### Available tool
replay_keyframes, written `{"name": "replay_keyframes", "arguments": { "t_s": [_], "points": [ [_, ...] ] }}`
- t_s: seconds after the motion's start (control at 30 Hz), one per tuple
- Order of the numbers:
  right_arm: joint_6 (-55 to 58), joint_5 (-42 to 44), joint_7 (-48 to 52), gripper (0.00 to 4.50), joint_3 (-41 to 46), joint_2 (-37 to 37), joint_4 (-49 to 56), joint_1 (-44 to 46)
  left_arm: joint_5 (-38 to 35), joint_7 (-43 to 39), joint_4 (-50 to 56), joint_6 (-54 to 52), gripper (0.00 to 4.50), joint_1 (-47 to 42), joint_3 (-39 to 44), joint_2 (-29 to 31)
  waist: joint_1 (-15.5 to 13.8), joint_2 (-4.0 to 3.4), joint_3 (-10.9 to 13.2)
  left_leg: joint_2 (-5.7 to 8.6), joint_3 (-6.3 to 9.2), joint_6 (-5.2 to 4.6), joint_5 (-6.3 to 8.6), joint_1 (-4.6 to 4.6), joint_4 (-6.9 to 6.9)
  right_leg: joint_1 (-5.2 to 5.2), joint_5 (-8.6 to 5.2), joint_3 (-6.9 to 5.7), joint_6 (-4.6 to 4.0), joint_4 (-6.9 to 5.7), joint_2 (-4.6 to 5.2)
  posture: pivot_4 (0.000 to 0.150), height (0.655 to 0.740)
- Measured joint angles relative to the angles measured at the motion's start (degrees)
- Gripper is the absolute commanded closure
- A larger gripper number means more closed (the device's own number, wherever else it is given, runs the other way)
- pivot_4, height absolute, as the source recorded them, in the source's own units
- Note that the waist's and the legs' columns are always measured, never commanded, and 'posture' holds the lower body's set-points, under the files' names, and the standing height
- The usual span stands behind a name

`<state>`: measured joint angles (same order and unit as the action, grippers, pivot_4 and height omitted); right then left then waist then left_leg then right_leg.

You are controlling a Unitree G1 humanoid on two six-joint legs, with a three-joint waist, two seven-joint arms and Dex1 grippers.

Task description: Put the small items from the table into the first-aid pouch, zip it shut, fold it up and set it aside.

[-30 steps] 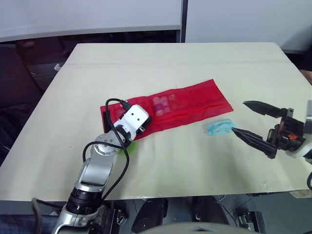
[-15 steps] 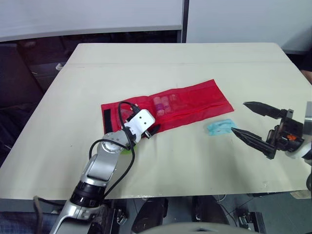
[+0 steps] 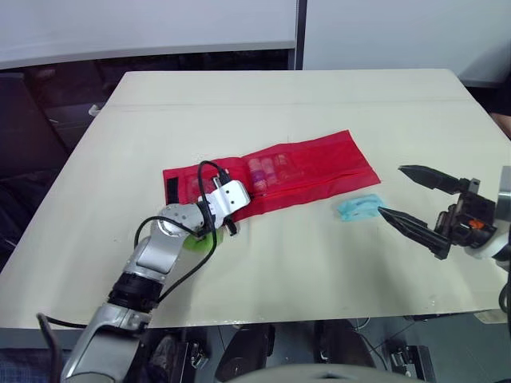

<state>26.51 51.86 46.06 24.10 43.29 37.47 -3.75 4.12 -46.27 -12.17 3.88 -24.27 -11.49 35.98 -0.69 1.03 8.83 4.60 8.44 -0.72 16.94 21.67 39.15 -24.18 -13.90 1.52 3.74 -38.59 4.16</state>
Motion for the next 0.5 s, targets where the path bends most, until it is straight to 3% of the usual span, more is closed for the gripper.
{"name": "replay_keyframes", "arguments": {
  "t_s": [0.3, 0.33, 0.5],
  "points": [
    [-0.56, -1.01, -0.26, 0.0, -1.98, -0.55, -0.11, 1.5, -4.79, -22.37, -27.5, 26.36, 4.43, -14.61, -0.53, 2.92, 0.04, 0.0, 0.06, 0.06, 0.03, 0.0, 0.0, 0.1, 0.0, -0.03, 0.03, -0.09, 0.04, 0.11, -0.11, 0.15, 0.7368],
    [-0.58, -1.16, -0.13, 0.0, -2.29, -0.55, -0.12, 1.77, -4.2, -26.98, -39.25, 30.95, 4.43, -22.69, -0.88, 2.79, -0.03, 0.17, 0.19, 0.1, 0.09, -0.07, 0.03, 0.18, 0.04, -0.04, 0.04, -0.27, 0.05, 0.1, -0.15, 0.15, 0.7368],
    [-0.61, -1.33, -0.11, 0.0, -2.44, -0.56, -0.24, 2.06, 1.83, -22.29, -53.36, 37.56, 4.43, -34.6, -1.21, 3.13, 0.04, 0.21, 0.21, 0.17, 0.11, -0.08, 0.03, 0.15, 0.09, 0.02, 0.09, -0.23, 0.13, 0.11, -0.12, 0.15, 0.7368]
  ]
}}
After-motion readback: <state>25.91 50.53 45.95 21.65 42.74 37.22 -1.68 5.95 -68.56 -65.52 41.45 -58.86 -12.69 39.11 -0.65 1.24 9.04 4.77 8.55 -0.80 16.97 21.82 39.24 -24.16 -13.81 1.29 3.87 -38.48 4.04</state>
